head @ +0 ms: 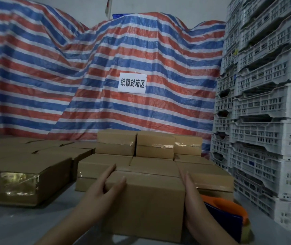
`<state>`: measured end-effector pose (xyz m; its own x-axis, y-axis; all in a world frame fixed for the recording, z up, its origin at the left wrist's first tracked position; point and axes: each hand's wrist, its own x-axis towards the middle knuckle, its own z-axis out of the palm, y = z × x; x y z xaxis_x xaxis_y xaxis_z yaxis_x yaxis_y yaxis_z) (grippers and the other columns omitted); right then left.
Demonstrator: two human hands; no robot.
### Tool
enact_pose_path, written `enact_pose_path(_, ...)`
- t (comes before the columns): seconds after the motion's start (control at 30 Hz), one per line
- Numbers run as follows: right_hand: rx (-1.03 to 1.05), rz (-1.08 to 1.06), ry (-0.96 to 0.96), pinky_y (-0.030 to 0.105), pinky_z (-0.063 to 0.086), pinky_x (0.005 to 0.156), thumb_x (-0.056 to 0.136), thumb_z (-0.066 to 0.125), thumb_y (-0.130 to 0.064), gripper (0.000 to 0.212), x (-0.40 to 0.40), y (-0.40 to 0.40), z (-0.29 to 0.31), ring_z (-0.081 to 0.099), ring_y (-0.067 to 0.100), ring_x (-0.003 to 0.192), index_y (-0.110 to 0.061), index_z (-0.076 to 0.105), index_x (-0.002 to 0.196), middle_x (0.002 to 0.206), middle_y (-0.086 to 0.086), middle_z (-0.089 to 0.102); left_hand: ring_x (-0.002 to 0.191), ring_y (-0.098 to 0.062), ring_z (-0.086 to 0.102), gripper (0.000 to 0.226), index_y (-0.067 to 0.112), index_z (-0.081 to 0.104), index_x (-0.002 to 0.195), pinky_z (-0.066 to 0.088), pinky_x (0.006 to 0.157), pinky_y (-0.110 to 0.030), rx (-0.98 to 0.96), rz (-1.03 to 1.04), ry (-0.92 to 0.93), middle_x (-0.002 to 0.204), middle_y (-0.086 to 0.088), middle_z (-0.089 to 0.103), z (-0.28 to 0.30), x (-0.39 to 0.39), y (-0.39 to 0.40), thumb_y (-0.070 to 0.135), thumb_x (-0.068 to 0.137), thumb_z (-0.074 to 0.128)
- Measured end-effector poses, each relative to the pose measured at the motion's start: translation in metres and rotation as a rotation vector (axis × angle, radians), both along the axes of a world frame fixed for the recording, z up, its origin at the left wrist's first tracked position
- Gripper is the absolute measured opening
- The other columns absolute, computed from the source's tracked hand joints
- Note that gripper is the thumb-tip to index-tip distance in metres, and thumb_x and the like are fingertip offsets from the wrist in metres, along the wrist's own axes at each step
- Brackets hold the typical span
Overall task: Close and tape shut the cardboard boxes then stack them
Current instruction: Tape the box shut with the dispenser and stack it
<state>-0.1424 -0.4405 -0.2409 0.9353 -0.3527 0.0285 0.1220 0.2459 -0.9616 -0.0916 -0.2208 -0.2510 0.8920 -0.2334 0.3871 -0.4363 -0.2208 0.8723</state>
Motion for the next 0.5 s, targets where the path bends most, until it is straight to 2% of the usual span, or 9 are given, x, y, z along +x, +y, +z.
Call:
enact_pose_path(0.07,0.014,0.002,0.018,0.042,0.048,0.082,0.085,0.041,-0.07,0.061,-0.003,0.0,-0.002,0.068,0.031,0.099,-0.024,0.062,0.12,0.097,0.011,0.077,0.105,-0.002,0.05,0.069,0.059,0.036,0.13,0.045,0.081,-0.021,-0.12,-0.098,0.098,0.126,0.022,0.045,-0.006,-0.001,0.002,0.067,0.065,0.058)
enact_pose_path(0.13,-0.098,0.018,-0.022,0.037,0.039,0.092,0.084,0.035,-0.067,0.072,-0.01,0.001,-0.003,0.057,0.031,0.123,-0.023,0.051,0.139,0.124,0.007,0.067,0.087,0.005,0.064,0.054,0.059,0.047,0.118,0.047,0.065,-0.011,-0.19,-0.154,0.162,0.11,0.027,0.061,-0.01,-0.003,0.003,0.06,0.067,0.062)
enact_pose_path(0.17,-0.216,0.08,-0.073,0.037,0.036,0.098,0.088,0.032,-0.064,0.077,-0.018,-0.003,-0.009,0.047,0.031,0.135,-0.019,0.04,0.15,0.137,0.006,0.056,0.084,0.007,0.066,0.049,0.057,0.051,0.115,0.047,0.063,-0.011,-0.203,-0.162,0.172,0.104,0.023,0.069,-0.013,-0.003,0.004,0.058,0.067,0.063)
enact_pose_path(0.23,-0.377,0.166,-0.115,0.04,0.03,0.111,0.093,0.037,-0.058,0.077,-0.031,-0.012,-0.019,0.03,0.031,0.147,-0.026,0.015,0.16,0.157,0.003,0.033,0.084,0.011,0.065,0.046,0.056,0.053,0.112,0.047,0.066,-0.014,-0.183,-0.152,0.162,0.096,0.031,0.069,-0.019,-0.003,0.004,0.059,0.067,0.061)
enact_pose_path(0.3,-0.466,0.243,-0.064,0.042,0.028,0.117,0.078,0.059,-0.056,0.1,-0.032,-0.013,-0.021,0.03,0.025,0.147,-0.046,-0.004,0.156,0.163,-0.004,0.023,0.082,0.01,0.065,0.044,0.053,0.054,0.107,0.046,0.066,-0.016,-0.186,-0.124,0.142,0.088,0.038,0.065,-0.021,-0.006,0.003,0.064,0.065,0.057)
enact_pose_path(0.37,-0.541,0.238,-0.074,0.04,0.032,0.119,0.064,0.074,-0.049,0.122,-0.031,-0.012,-0.02,0.038,0.016,0.14,-0.05,-0.009,0.153,0.158,-0.009,0.031,0.077,0.012,0.063,0.036,0.051,0.054,0.104,0.045,0.062,-0.013,-0.215,-0.08,0.109,0.083,0.038,0.065,-0.02,-0.009,-0.004,0.061,0.07,0.056)
enact_pose_path(0.43,-0.546,0.198,-0.149,0.04,0.041,0.114,0.059,0.08,-0.051,0.127,-0.029,-0.017,-0.02,0.046,0.011,0.133,-0.048,-0.001,0.156,0.151,-0.011,0.042,0.074,0.01,0.061,0.021,0.05,0.054,0.101,0.041,0.059,-0.011,-0.256,-0.019,0.095,0.077,0.03,0.068,-0.011,-0.012,-0.013,0.054,0.08,0.056)
enact_pose_path(0.5,-0.549,0.088,-0.204,0.029,0.053,0.097,0.055,0.078,-0.063,0.121,-0.026,-0.024,-0.011,0.057,0.003,0.118,-0.045,0.016,0.157,0.139,-0.015,0.054,0.074,0.008,0.058,0.02,0.044,0.057,0.095,0.04,0.058,-0.013,-0.261,0.019,0.047,0.077,0.023,0.068,0.008,-0.015,-0.025,0.057,0.08,0.055)
